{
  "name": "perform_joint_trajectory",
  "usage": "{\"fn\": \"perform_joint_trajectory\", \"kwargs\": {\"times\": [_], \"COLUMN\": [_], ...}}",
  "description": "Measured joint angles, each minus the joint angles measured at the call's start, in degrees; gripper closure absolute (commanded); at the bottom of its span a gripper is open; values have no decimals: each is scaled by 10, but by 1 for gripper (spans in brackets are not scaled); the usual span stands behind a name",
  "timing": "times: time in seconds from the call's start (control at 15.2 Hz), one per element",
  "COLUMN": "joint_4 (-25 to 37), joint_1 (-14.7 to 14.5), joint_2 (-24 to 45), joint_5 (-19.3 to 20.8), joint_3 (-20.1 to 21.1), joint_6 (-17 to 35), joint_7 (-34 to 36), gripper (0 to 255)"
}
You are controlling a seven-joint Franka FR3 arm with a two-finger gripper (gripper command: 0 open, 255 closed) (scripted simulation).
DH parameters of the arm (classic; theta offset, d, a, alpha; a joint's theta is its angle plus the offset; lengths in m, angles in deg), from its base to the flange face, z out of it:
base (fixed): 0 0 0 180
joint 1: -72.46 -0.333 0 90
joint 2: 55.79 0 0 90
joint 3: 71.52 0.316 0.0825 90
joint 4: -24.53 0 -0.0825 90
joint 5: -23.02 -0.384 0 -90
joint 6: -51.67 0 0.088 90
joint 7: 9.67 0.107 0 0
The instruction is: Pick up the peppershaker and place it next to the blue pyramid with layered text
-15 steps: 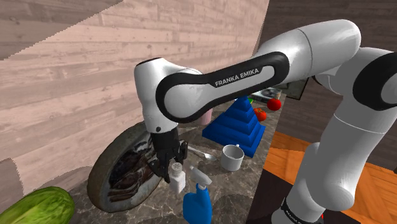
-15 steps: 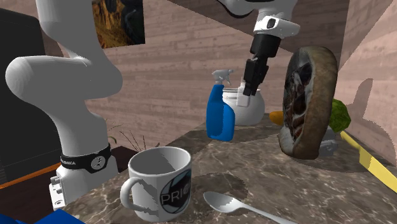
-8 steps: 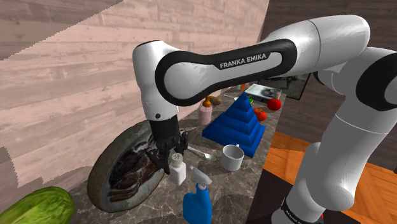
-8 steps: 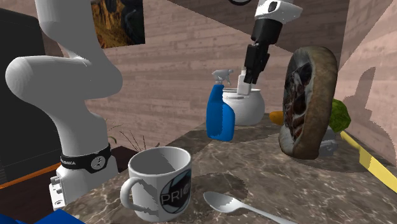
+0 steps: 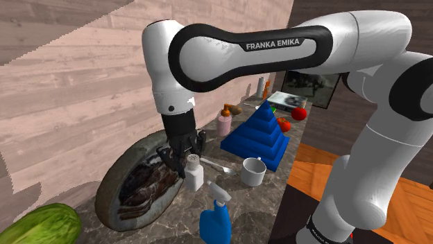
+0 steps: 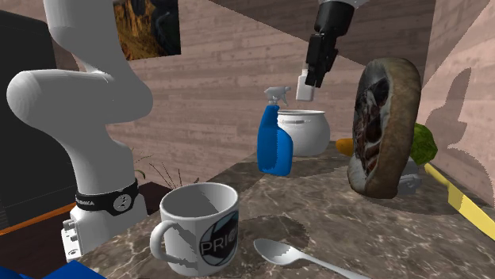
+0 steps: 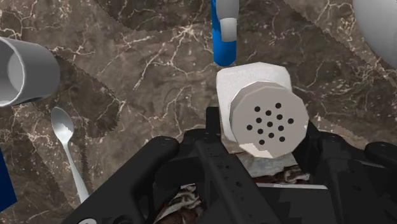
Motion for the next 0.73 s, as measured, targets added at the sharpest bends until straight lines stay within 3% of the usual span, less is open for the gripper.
{"fn": "perform_joint_trajectory", "kwargs": {"times": [0.73], "joint_4": [93], "joint_1": [0], "joint_2": [9], "joint_5": [3], "joint_3": [0], "joint_6": [-84], "joint_7": [12], "gripper": [255]}}
